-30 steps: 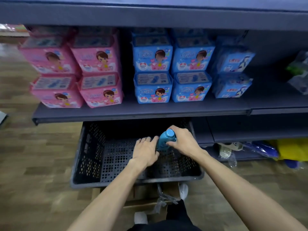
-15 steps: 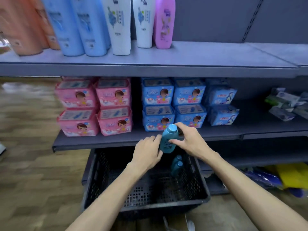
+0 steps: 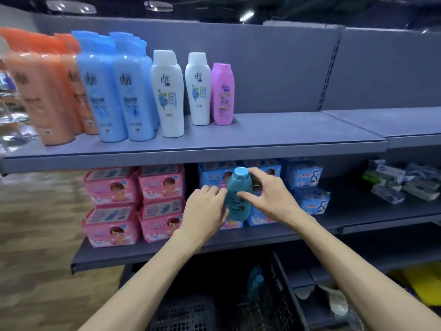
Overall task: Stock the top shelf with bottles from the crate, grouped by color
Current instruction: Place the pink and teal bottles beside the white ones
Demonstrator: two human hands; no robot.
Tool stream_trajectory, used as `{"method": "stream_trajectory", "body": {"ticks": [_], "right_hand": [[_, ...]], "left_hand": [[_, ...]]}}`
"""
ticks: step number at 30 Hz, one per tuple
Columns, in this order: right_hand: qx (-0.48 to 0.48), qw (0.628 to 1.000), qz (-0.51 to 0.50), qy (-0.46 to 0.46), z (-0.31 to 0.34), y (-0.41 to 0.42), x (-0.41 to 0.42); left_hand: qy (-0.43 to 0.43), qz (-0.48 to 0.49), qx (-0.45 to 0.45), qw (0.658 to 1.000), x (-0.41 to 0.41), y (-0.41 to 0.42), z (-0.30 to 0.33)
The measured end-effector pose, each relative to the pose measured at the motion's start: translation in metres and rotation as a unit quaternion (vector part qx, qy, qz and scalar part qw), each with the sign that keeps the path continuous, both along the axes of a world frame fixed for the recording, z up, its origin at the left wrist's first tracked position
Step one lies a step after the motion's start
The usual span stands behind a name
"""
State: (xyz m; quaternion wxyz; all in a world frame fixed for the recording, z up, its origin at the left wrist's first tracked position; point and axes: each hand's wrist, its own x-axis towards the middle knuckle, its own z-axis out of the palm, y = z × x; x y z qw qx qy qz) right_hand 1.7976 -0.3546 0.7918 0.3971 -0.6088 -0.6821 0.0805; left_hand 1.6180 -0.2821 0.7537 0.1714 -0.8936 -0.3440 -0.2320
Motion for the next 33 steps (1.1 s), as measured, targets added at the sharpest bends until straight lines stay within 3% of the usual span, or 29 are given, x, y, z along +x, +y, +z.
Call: {"method": "stream_trajectory", "body": {"ticks": [5,17,26,33], "right_hand": [[0.040,0.999,0.028,-0.004,0.056,0.005,0.006],[0.120,0.990,0.067,-0.036,0.174,0.028,0.019],[0.111,0.993,0.023,0.020,0.164,0.050,0.033],[0.027,0.999,-0.015,-0.017,0.132,0.057,0.048]], "left_hand": [[-0.054,-0.044,0.053,0.996,0.003,0.007,0.054],[-0.133,-0.044,0.166,0.976,0.016,0.032,0.162],[-0.090,-0.010,0.125,0.988,0.034,0.053,0.160],[-0.095,-0.017,0.124,0.988,0.047,0.059,0.151]]}}
